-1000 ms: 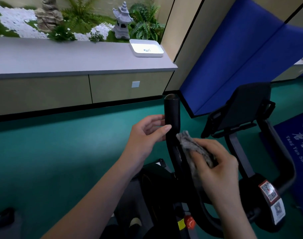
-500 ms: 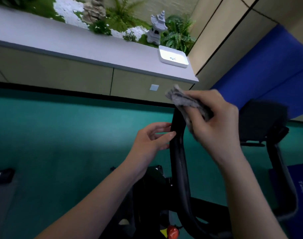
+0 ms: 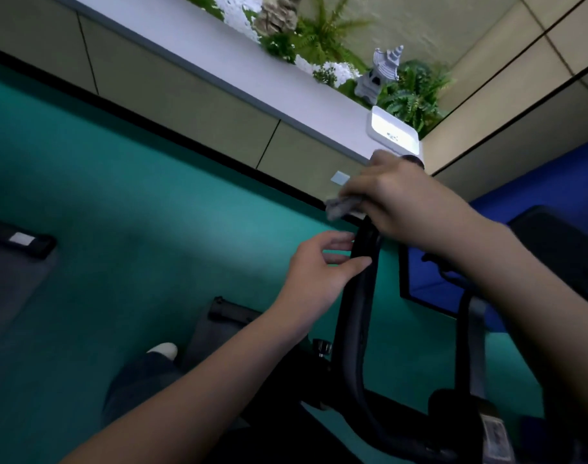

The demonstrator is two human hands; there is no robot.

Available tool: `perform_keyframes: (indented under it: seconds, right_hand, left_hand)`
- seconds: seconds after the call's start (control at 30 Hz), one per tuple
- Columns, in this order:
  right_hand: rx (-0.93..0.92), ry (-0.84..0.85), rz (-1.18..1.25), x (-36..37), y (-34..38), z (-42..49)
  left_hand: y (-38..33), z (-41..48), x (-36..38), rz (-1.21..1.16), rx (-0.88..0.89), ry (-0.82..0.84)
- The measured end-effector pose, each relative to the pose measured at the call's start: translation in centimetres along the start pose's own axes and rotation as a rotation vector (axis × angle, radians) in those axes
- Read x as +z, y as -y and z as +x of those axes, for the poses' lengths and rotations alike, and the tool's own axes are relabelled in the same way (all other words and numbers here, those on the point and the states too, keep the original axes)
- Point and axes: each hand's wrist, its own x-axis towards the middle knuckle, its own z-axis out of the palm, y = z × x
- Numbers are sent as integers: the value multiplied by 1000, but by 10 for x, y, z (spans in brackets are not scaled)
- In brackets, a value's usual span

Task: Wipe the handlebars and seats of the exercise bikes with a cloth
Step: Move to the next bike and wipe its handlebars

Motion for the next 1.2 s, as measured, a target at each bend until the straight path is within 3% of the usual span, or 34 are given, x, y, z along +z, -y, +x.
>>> perform_keyframes:
  seconds: [0.1, 0.2, 0.37, 0.5, 0.67, 0.8, 0.9, 1.0, 1.2]
  right_hand:
    - [66, -108, -140, -6, -21, 11]
    - [54, -40, -253, 1, -20, 10]
    - [-48, -50, -41, 25, 13, -21]
    - [87, -342, 140, 37, 13, -35]
    - [227, -514, 306, 63, 50, -68]
    - [447, -705, 435, 65, 60, -83]
    - [605, -771, 455, 69, 72, -86]
    - [633, -753, 514, 77, 93, -98]
    - [829, -906, 571, 69, 93, -95]
  left_hand:
    - [4, -6, 2, 31, 50, -41]
    - [10, -14, 4, 78, 98, -58]
    - [22, -26, -1, 88, 119, -73]
    - [27, -34, -9, 106, 150, -59]
    - [20, -24, -19, 236, 195, -47]
    - [11, -13, -23, 320, 246, 25]
    - [3, -6, -23, 416, 374, 82]
    - [-9, 7, -25, 571, 575, 158]
    - [-41, 41, -28, 1049, 1001, 340]
